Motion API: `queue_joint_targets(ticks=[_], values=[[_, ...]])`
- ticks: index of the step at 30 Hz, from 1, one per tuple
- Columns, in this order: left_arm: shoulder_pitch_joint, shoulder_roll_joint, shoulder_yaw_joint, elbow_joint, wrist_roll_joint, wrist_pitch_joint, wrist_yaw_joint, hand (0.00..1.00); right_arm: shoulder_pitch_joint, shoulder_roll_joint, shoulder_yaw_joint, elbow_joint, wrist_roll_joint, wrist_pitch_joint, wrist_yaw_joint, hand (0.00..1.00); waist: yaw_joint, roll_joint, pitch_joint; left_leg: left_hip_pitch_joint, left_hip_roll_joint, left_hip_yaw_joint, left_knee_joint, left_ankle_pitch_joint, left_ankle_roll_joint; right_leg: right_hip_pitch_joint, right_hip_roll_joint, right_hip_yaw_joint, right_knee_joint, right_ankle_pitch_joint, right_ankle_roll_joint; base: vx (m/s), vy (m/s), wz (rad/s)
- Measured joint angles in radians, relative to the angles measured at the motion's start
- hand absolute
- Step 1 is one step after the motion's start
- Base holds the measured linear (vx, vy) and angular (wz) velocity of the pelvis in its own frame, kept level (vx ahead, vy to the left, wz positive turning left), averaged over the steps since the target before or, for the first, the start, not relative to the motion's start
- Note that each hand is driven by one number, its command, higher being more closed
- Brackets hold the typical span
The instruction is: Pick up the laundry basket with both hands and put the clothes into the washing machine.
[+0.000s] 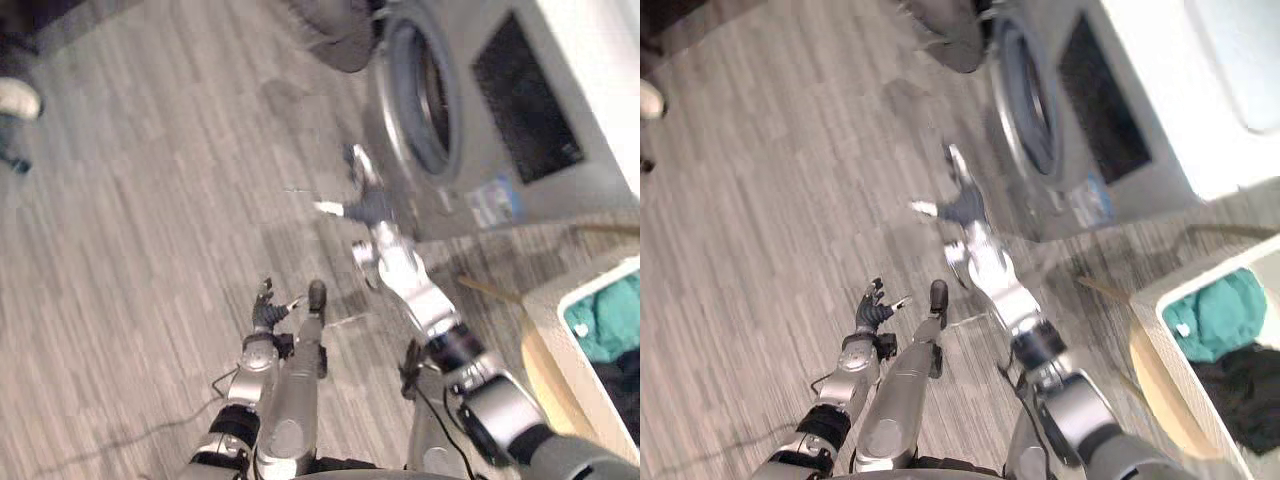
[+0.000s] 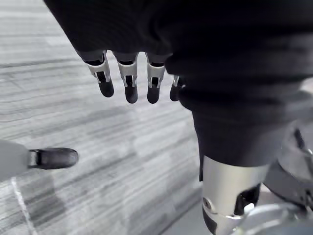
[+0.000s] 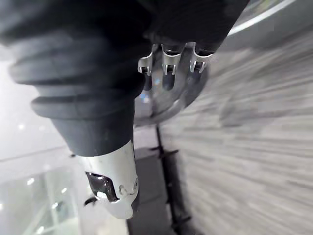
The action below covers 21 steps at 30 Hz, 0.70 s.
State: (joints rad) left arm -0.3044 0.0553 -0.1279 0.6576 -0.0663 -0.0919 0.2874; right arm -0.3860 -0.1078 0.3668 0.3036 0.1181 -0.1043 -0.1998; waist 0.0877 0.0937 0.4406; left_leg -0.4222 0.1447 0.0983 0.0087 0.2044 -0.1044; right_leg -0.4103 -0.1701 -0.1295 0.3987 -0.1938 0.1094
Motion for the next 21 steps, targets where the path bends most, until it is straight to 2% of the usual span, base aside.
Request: queue_joint_targets(ticks=[2,5,8,10,12,13,14,15,18,21], values=[[-0.033,0.009,-0.001,-0.001,0.003,0.002,0.0,0.0,0.055,0.0,-0.034,0.038,-0.014,-0.001,0.025,0.0,-0.022,0.0,0.0,0.016,0.005,0.02,-0.023,0.006,0.002,-0.016,0.009,0.025,0.001,0.005,-0.002,-0.09,-0.034,-0.34],[-0.097,0.048,0.0,-0.001,0.022,0.016,0.0,0.0,0.117,-0.014,-0.114,0.089,-0.047,0.0,0.032,0.0,-0.037,-0.002,0.001,0.021,0.01,0.051,-0.048,0.006,0.002,-0.05,0.019,0.066,0.001,0.02,0.005,-0.08,0.004,-0.42],[-0.174,0.148,0.029,0.003,0.04,0.023,0.006,0.0,0.171,-0.029,-0.186,0.118,-0.073,0.003,0.032,0.0,-0.074,-0.031,0.019,0.022,0.009,0.08,-0.048,0.004,0.004,-0.071,0.022,0.1,-0.002,0.036,0.011,-0.05,0.02,-0.3],[-0.241,0.213,0.087,0.025,0.04,0.031,0.016,0.0,0.189,-0.038,-0.234,0.118,-0.08,0.003,0.032,0.0,-0.074,-0.053,0.032,0.02,0.014,0.109,-0.048,0.002,0.007,-0.091,0.03,0.131,-0.011,0.054,0.014,-0.06,0.006,-0.46],[-0.338,0.306,0.169,0.041,0.045,0.046,0.052,0.0,0.231,-0.039,-0.301,0.069,-0.082,0.001,0.028,0.0,-0.075,-0.083,0.048,0.006,0.028,0.154,-0.047,0.0,0.009,-0.118,0.048,0.169,-0.045,0.091,0.018,-0.06,0.003,-0.58],[-0.359,0.329,0.183,0.04,0.053,0.047,0.063,0.0,0.248,-0.039,-0.312,0.04,-0.081,-0.001,0.026,0.0,-0.077,-0.088,0.05,-0.006,0.033,0.157,-0.043,0.0,0.009,-0.122,0.052,0.171,-0.058,0.103,0.016,-0.05,-0.008,-0.44],[-0.405,0.368,0.215,0.041,0.08,0.053,0.08,0.0,0.29,-0.039,-0.337,-0.03,-0.081,-0.006,0.024,0.0,-0.081,-0.095,0.053,-0.034,0.048,0.162,-0.038,0.0,0.009,-0.134,0.064,0.173,-0.09,0.129,0.016,-0.02,-0.019,-0.32],[-0.452,0.404,0.239,0.041,0.088,0.064,0.093,0.0,0.324,-0.038,-0.347,-0.093,-0.078,-0.009,0.022,0.0,-0.084,-0.113,0.063,-0.054,0.06,0.17,-0.028,0.0,0.009,-0.142,0.075,0.177,-0.118,0.151,0.015,-0.02,-0.027,-0.3],[-0.524,0.438,0.278,0.04,0.115,0.084,0.109,0.0,0.382,-0.015,-0.372,-0.204,-0.055,-0.035,0.006,0.0,-0.104,-0.152,0.078,-0.107,0.089,0.175,0.003,-0.001,0.008,-0.154,0.097,0.169,-0.166,0.187,0.008,-0.01,-0.036,-0.12],[-0.536,0.427,0.292,0.05,0.126,0.114,0.107,0.0,0.402,0.001,-0.384,-0.27,-0.037,-0.049,-0.015,0.0,-0.103,-0.164,0.082,-0.128,0.106,0.175,0.013,-0.001,0.007,-0.164,0.112,0.163,-0.178,0.197,0.003,-0.01,-0.038,-0.04]])
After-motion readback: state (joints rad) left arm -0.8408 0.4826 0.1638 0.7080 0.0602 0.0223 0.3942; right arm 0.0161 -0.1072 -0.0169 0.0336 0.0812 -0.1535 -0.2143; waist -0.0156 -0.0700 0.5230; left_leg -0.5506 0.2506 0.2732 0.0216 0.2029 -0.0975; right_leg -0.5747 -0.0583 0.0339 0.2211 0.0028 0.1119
